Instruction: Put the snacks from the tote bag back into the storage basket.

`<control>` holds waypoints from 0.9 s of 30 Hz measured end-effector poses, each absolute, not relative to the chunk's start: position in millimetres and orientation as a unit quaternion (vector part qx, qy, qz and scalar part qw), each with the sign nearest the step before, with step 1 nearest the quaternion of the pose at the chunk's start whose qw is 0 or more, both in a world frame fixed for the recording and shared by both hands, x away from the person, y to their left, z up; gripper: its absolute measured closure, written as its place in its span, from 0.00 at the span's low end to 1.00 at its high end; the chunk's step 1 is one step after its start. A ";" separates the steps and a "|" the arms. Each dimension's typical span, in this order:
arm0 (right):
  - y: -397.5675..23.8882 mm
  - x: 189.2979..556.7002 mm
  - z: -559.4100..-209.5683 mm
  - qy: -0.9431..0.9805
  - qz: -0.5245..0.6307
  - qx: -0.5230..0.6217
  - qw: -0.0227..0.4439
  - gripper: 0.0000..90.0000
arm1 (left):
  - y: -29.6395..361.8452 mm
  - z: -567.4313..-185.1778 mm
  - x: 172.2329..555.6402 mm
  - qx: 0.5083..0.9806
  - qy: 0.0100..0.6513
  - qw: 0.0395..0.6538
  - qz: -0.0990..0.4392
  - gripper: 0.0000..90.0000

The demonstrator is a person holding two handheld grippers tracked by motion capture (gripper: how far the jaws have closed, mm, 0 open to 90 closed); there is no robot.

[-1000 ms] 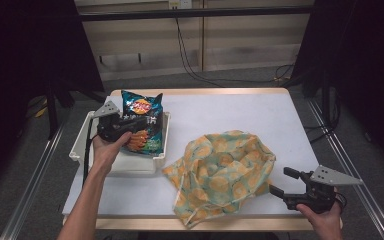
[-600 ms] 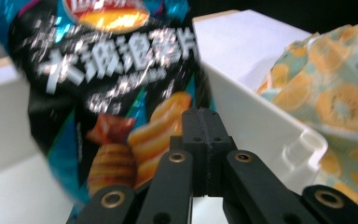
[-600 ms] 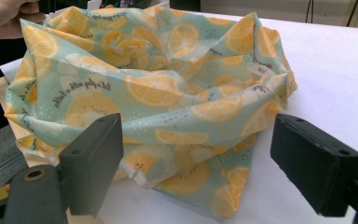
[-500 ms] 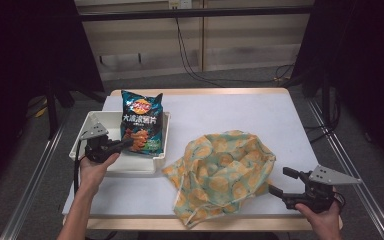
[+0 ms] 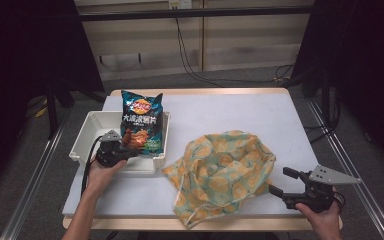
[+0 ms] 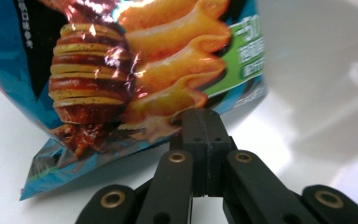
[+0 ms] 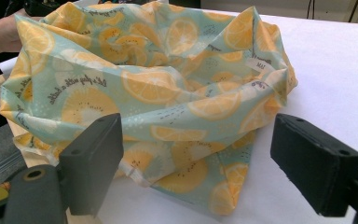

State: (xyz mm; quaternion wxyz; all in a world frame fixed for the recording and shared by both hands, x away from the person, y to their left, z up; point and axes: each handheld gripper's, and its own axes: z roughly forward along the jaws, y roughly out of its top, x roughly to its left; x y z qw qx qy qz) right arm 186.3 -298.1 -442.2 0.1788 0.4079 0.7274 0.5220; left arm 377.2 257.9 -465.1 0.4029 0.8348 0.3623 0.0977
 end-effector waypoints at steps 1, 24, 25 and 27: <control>-297.9 186.4 -442.2 0.728 0.522 0.408 0.179 0.19 | 256.7 -465.1 378.2 0.836 0.361 0.402 0.093 1.00; -299.4 188.1 -442.8 0.727 0.522 0.408 0.180 0.18 | 246.9 -460.8 407.3 0.860 0.361 0.348 0.089 1.00; -299.3 187.9 -442.8 0.727 0.521 0.409 0.179 0.18 | 246.6 -461.0 408.2 0.860 0.363 0.348 0.092 1.00; -299.3 188.1 -443.1 0.727 0.521 0.409 0.178 0.18 | 246.1 -462.0 410.1 0.859 0.362 0.349 0.092 1.00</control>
